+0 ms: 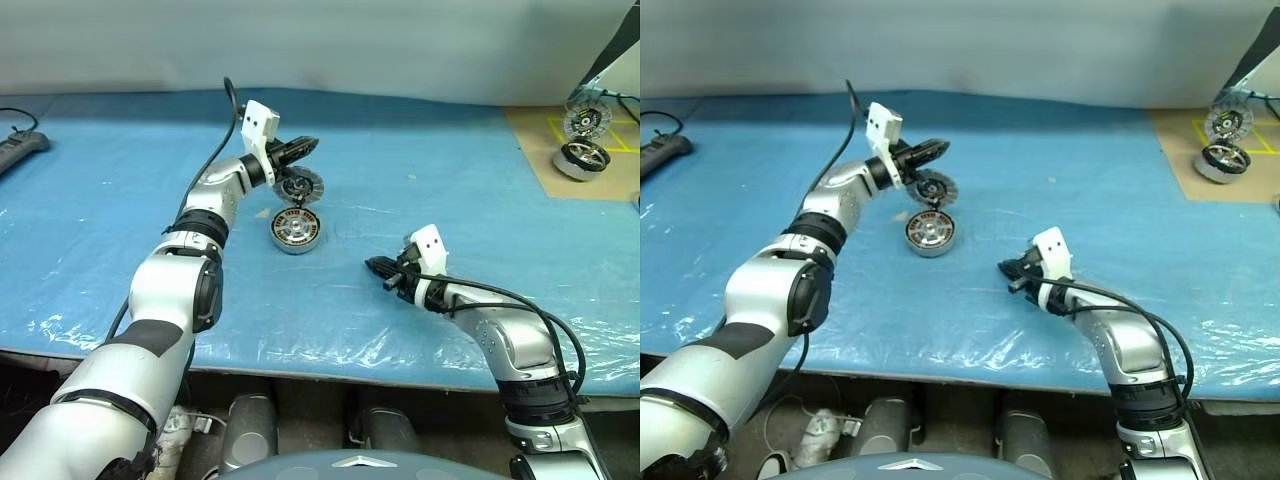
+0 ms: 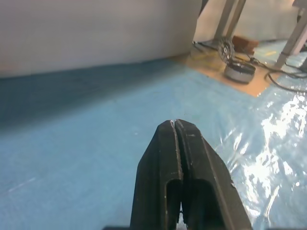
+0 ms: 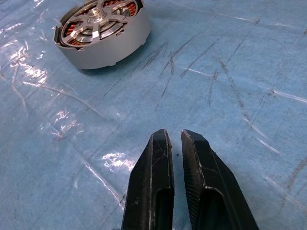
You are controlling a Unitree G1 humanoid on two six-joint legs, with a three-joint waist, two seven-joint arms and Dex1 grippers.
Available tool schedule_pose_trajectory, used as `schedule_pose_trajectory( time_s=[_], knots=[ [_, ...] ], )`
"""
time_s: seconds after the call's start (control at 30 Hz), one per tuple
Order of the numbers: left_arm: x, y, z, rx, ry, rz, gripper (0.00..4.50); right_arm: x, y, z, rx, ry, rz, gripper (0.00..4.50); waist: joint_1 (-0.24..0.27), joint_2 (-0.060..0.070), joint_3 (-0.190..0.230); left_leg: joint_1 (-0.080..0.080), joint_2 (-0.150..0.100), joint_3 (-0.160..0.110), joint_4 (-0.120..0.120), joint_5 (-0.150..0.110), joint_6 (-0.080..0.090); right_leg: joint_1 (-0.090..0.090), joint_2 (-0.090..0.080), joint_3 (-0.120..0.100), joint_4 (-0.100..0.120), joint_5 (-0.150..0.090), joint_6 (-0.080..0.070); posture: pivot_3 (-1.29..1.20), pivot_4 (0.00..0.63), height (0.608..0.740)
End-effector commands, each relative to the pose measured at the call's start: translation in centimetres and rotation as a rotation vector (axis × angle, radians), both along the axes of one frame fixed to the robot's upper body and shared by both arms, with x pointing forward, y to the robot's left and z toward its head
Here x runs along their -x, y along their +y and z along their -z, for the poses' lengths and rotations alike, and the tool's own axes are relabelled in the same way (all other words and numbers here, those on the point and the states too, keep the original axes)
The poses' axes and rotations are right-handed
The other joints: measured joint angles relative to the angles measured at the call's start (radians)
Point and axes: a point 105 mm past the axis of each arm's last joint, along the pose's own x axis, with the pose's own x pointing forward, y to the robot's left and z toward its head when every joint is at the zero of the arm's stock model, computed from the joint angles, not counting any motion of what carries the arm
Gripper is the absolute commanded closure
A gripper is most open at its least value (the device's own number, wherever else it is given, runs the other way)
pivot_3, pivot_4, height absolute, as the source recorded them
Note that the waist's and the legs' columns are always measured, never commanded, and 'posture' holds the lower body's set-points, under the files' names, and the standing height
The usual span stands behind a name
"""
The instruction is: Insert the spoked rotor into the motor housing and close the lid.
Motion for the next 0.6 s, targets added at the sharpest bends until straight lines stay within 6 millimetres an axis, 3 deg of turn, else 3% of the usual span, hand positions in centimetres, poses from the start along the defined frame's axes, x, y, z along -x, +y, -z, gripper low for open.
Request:
schedule_pose_trajectory(
  time_s=[0.03,0.13,0.43,0.6],
  knots=[
    [0.0,0.3,1.0,-0.1,0.005,-0.004,4.42,-0.3,0.8,-0.8,0.002,-0.046,-0.021,4.12,-0.001,0.0,0.0,0.0,0.0,0.0,0.0,0.0,0.0,0.0,0.0,0.0,0.0,0.0,0.0,0.0,0.15,0.74],
    [0.7,0.7,2.8,-0.247,0.005,0.051,4.42,0.0,1.0,-0.3,0.027,-0.041,-0.04,4.12,-0.001,0.0,0.0,0.002,0.0,0.0,0.0,0.0,0.0,0.002,0.0,0.0,0.0,0.0,-0.001,0.0,0.15,0.74],
    [4.6,1.4,4.0,-0.183,0.074,0.377,4.42,-0.3,1.0,-0.7,0.039,-0.067,-0.034,4.12,0.001,0.0,0.0,0.005,0.0,0.0,0.0,0.0,0.0,0.004,-0.001,0.0,-0.001,-0.002,-0.004,0.0,0.15,0.74],
    [6.3,1.8,5.2,-0.178,0.117,0.461,4.42,-0.2,1.1,-0.4,0.043,-0.057,-0.039,4.12,0.003,0.0,0.0,0.003,0.0,0.0,-0.001,0.0,0.0,0.003,-0.001,-0.001,-0.001,-0.002,-0.004,0.0,0.15,0.74]
  ],
)
